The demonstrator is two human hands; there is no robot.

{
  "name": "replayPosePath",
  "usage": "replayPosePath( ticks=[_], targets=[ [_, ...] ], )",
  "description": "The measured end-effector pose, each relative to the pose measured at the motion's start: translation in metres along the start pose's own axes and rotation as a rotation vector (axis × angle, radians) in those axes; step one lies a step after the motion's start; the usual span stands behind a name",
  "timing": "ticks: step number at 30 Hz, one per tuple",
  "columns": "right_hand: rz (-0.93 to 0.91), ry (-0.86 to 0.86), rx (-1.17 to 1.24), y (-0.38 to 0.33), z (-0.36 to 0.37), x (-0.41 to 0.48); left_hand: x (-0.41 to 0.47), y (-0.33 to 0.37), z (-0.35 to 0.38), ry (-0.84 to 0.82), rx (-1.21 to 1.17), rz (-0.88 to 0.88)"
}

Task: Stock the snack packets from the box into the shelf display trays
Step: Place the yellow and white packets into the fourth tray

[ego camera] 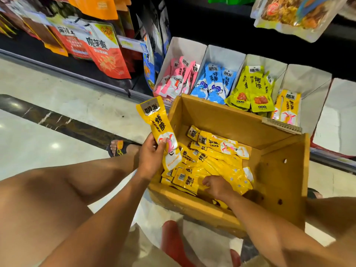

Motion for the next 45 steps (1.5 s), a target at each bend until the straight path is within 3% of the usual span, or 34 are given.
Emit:
replayPosePath(
  ticks=[8, 18, 22, 34, 40, 45],
  targets=[
    [0.023, 0.062, -0.381, -0.017, 0.002, 0.015, 0.002, -0.003, 0.0, 0.026, -0.033, -0.025],
    [-0.044, 0.084, -0.328, -0.01, -0.008, 0.005, -0.001, 0.0, -0.001, 0.038, 0.042, -0.035],
    [-0.041, 0.088, -0.21, -0.004, -0.014, -0.004, -0.001, -0.002, -0.001, 0.029, 0.057, -0.043],
    [-0.063, 0.371, 0.403, 0.002, -0.105, -0.053, -0.006, 0.025, 0.008, 0.028, 0.145, -0.018],
    [-0.142, 0.529, 0.689, -0.006, -0.158, -0.084, -0.009, 0.046, 0.049, -0.091, 0.148, 0.018],
    [-0.264, 0.617, 0.811, -0.035, -0.191, -0.123, -0.014, 0.049, 0.081, -0.178, 0.101, -0.107]
  ],
)
Point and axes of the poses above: each hand's wrist, its own x-axis towards the middle knuckle, its own z-axis out of the palm, y = z × x, the point moved 10 cm from there along x, towards the middle knuckle, and after that the axes turned 6 degrees about -y, right-handed, at the moved point
